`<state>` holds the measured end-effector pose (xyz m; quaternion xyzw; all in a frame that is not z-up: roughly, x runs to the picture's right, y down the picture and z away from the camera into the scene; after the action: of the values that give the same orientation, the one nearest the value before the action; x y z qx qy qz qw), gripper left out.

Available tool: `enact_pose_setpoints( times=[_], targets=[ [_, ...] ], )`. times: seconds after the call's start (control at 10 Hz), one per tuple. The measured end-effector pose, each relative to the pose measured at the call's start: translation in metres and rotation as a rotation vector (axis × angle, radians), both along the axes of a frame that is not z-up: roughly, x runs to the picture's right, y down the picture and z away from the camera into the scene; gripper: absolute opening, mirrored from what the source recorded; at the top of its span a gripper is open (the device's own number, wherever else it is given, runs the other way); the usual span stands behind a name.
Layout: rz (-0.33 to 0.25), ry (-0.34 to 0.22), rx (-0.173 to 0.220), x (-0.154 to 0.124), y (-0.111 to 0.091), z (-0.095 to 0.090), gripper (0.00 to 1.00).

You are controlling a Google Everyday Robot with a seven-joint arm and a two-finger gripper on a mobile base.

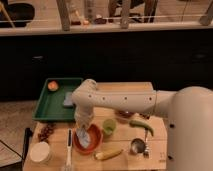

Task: Wipe red bowl with towel

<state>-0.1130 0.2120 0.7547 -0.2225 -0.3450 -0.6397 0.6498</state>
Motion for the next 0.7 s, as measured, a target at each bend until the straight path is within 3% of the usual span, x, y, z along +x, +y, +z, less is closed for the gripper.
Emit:
enact_pose_setpoints(
  times=[0.3, 0.7],
  targets=[
    [-0.004, 0.022, -0.018, 0.028, 0.014, -0.009, 0.0],
    [0.08, 0.092, 0.015, 0.07, -0.001, -0.005, 0.0]
  ],
)
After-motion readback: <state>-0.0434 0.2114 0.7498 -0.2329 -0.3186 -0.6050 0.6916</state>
